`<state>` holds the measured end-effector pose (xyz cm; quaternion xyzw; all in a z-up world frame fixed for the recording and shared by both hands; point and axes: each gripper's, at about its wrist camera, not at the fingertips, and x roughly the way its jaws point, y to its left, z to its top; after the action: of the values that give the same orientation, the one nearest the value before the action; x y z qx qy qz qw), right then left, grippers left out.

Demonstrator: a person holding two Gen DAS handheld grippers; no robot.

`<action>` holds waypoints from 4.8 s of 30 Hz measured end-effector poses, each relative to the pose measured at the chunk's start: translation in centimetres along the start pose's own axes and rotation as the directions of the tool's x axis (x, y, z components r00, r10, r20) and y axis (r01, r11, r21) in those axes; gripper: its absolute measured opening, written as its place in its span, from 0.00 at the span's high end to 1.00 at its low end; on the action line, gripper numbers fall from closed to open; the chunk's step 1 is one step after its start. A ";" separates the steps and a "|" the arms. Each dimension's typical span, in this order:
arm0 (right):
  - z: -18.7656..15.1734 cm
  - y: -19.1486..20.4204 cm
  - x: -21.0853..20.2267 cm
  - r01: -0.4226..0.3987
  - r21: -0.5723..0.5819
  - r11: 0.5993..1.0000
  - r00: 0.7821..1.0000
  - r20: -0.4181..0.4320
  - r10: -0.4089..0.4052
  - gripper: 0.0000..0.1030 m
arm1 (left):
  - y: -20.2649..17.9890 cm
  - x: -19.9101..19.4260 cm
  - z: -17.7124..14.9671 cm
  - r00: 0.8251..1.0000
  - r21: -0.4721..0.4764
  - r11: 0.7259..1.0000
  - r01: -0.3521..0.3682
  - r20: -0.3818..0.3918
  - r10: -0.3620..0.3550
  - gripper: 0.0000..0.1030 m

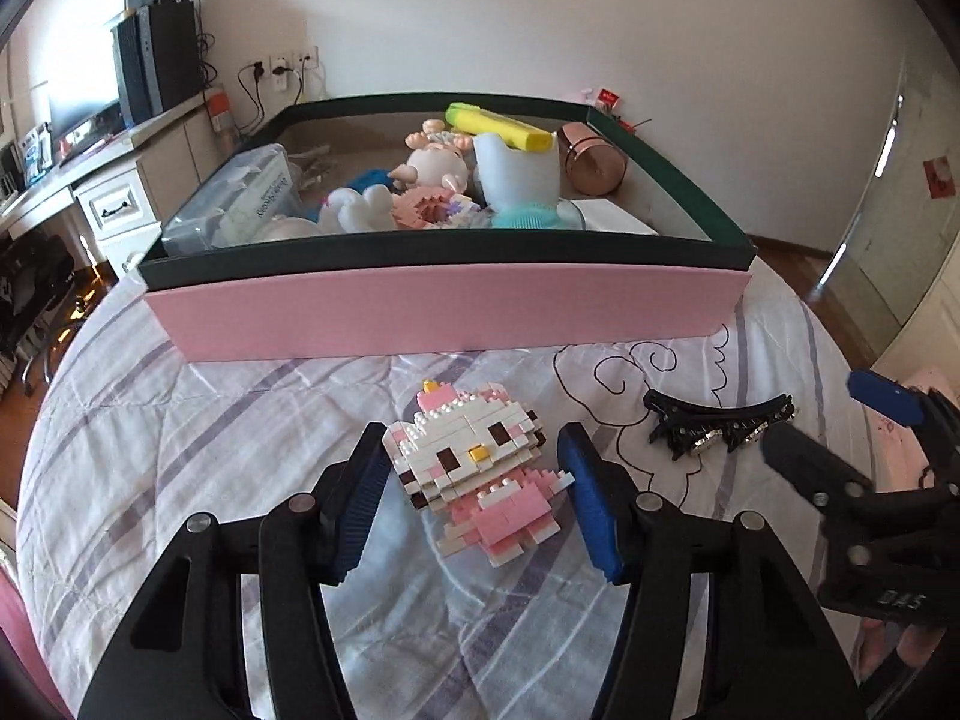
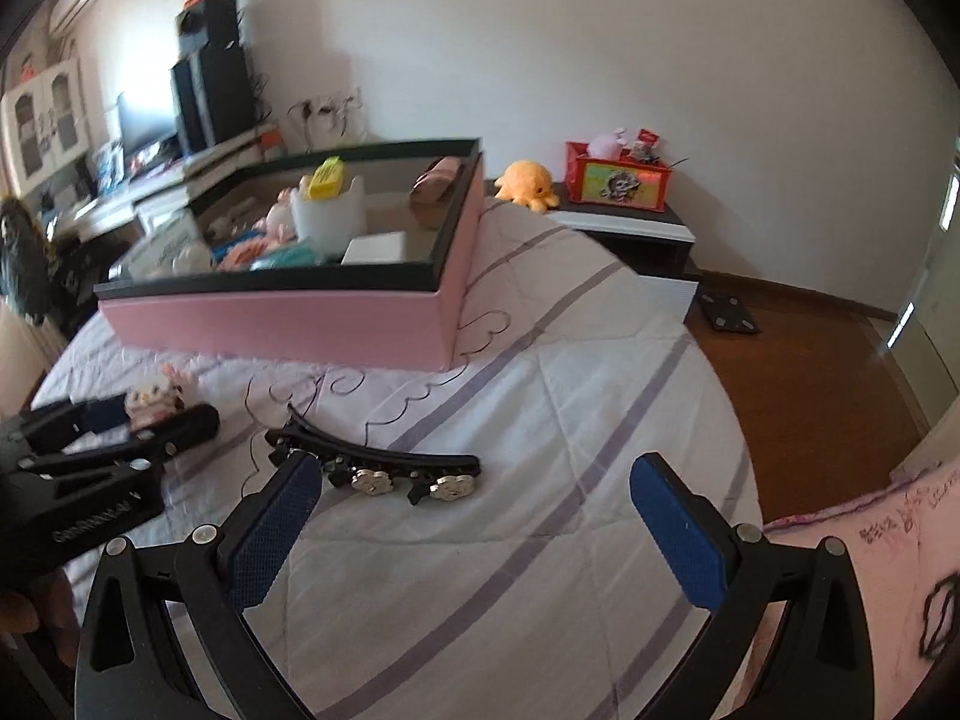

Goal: Organize rigid objects
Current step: 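Grasp the pink-and-white block figure with the left tool while the right grasps the black hair clip, then lower the block figure into the pink box with the left tool while the right lowers the clip, then withdraw both open tools from the pink box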

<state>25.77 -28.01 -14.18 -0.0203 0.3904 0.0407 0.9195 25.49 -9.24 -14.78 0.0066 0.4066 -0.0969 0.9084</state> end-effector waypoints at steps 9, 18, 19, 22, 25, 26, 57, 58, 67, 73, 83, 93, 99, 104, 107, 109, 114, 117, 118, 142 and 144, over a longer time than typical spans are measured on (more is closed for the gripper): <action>1.5 3.0 3.5 -0.047 -0.277 0.960 0.995 -0.094 0.022 0.02 | 2.3 -3.0 -1.2 1.000 -0.004 1.000 -0.006 0.031 0.006 0.43; 1.0 5.0 2.4 -0.116 -0.265 0.957 0.990 -0.107 0.091 0.74 | 2.8 -3.8 -1.4 0.999 -0.005 1.000 0.023 0.042 -0.022 0.43; 1.0 5.2 2.4 -0.123 -0.255 0.959 0.990 -0.106 0.098 0.79 | 2.9 -3.9 -1.4 0.999 -0.006 1.000 0.025 0.044 -0.024 0.43; 0.4 5.7 1.8 -0.105 -0.238 0.966 0.992 -0.089 0.086 0.81 | 3.0 -4.4 -1.5 0.998 -0.001 1.000 0.019 0.061 -0.019 0.43; -0.1 6.1 1.0 -0.117 -0.193 0.974 0.992 -0.066 0.106 0.81 | 3.2 -4.9 -1.5 0.996 -0.006 0.999 0.031 0.088 -0.031 0.43; -0.3 6.1 0.6 -0.116 -0.178 0.977 0.993 -0.050 0.108 0.81 | 3.3 -5.3 -1.6 0.995 -0.010 0.999 0.030 0.100 -0.029 0.43; 2.1 11.8 -14.7 -0.031 -0.073 0.997 0.851 0.522 0.064 0.81 | 4.8 -19.2 -0.1 0.802 0.017 0.991 -0.131 0.589 0.096 0.43; 2.3 11.8 -14.5 -0.032 -0.073 0.997 0.852 0.519 0.066 0.80 | 4.7 -19.1 0.0 0.803 0.014 0.991 -0.135 0.587 0.101 0.43; 6.3 10.7 -9.7 -0.042 -0.068 0.997 0.878 0.474 0.069 0.80 | 4.6 -15.0 5.2 0.840 0.048 0.986 -0.159 0.532 0.109 0.43; 11.7 9.4 -4.3 -0.086 -0.055 0.995 0.917 0.387 0.100 0.80 | 4.5 -8.4 11.2 0.896 0.100 0.983 -0.153 0.434 0.096 0.43; 14.7 8.9 6.1 -0.100 -0.042 0.994 0.981 0.165 0.105 0.80 | 5.2 3.6 14.9 0.976 0.099 0.986 -0.136 0.183 0.116 0.43; 14.1 7.8 8.1 -0.108 -0.011 0.994 0.984 0.145 0.108 0.79 | 5.2 5.4 14.2 0.976 0.100 0.983 -0.155 0.170 0.137 0.34; 14.3 6.8 7.1 -0.084 0.042 0.996 0.986 0.151 0.076 0.50 | 6.1 3.6 14.1 0.953 0.037 0.973 -0.228 0.214 0.215 0.02; 13.8 6.1 4.8 -0.085 0.062 0.995 0.977 0.202 0.071 0.17 | 7.3 0.0 13.0 0.945 0.002 0.983 -0.182 0.276 0.175 0.00; 13.2 6.2 3.0 -0.075 0.054 0.996 0.970 0.234 0.060 0.00 | 7.6 -3.0 11.9 0.931 -0.014 0.984 -0.179 0.322 0.174 0.00; 12.5 6.4 1.3 -0.047 0.054 0.997 0.966 0.256 0.031 0.00 | 7.7 -5.1 11.0 0.915 -0.030 0.982 -0.185 0.358 0.184 0.00; 10.2 7.0 -4.1 -0.018 0.051 0.999 0.946 0.323 0.000 0.00 | 7.3 -11.2 8.0 0.862 -0.064 0.977 -0.203 0.461 0.210 0.00; 7.8 8.0 -8.5 0.035 0.059 0.998 0.916 0.396 -0.055 0.00 | 7.1 -14.9 6.1 0.834 -0.076 0.978 -0.193 0.512 0.205 0.00; 7.3 8.3 -9.7 0.035 0.058 0.998 0.909 0.413 -0.056 0.00 | 7.0 -16.0 5.4 0.826 -0.082 0.978 -0.193 0.524 0.207 0.00; -3.3 13.1 -27.3 0.066 0.057 0.996 0.784 0.614 -0.087 0.00 | 4.6 -31.5 -5.2 0.719 -0.089 0.978 -0.186 0.666 0.198 0.00; -3.7 13.1 -27.8 0.072 0.060 0.996 0.779 0.620 -0.094 0.00 | 4.4 -31.9 -5.5 0.714 -0.086 0.979 -0.187 0.672 0.196 0.00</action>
<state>2.74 -16.84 3.21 -0.0075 0.0649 -0.0018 0.9979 1.51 1.02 4.88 0.0072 0.0459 0.0041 0.9989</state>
